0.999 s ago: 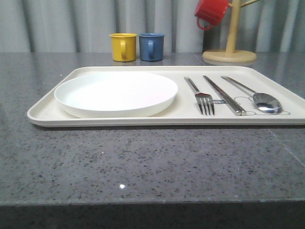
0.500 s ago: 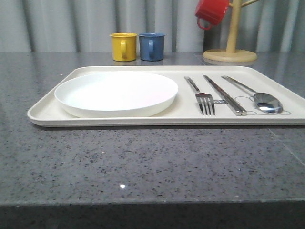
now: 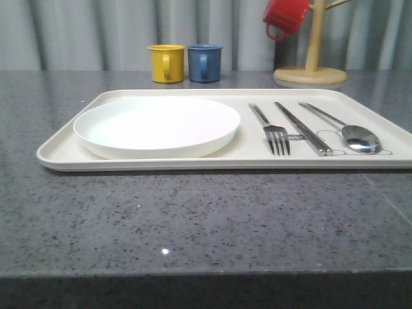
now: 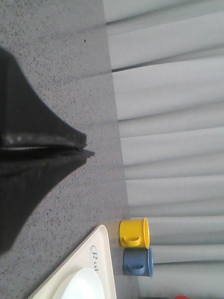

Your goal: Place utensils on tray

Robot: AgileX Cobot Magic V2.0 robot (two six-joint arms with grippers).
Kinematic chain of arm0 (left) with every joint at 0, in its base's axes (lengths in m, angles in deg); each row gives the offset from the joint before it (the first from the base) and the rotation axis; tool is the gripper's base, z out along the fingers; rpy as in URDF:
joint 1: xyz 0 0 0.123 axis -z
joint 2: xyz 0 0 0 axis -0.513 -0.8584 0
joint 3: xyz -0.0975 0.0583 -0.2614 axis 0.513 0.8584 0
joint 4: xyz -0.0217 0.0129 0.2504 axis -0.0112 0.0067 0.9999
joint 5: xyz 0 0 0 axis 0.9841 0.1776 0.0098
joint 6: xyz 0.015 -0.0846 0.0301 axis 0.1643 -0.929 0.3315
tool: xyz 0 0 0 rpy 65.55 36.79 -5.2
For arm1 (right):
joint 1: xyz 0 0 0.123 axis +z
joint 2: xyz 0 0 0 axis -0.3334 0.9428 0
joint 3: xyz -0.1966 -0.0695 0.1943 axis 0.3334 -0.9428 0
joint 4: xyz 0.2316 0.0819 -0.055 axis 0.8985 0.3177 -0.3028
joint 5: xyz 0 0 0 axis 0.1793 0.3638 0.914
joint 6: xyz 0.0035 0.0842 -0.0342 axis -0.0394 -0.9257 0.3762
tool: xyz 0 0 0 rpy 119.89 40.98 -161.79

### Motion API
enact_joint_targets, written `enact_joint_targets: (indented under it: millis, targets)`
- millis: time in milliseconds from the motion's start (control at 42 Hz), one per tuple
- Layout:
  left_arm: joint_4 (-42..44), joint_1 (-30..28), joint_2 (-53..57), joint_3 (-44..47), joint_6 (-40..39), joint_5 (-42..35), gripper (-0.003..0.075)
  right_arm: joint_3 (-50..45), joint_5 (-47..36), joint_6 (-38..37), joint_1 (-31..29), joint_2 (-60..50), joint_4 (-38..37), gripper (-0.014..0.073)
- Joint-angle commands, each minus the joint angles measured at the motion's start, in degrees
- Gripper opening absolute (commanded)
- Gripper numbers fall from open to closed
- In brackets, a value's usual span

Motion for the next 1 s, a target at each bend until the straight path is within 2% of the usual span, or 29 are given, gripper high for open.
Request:
enact_joint_targets:
  millis: [0,880,975]
  targets:
    - [-0.58,-0.12,1.10,0.72,-0.63,-4.84,-0.0020,0.04,-5.02,-0.22,-0.27,-0.84,-0.53,-0.0112]
    - [-0.58,-0.12,1.10,0.72,-0.63,-4.84,-0.0020,0.04,-5.02,-0.22,-0.27,-0.84,-0.53,-0.0112]
    - [-0.37,-0.12,1.10,0.72,-0.52,-3.09,-0.0020,0.04,-5.02,-0.22,-0.27,-0.84,-0.53,-0.0112]
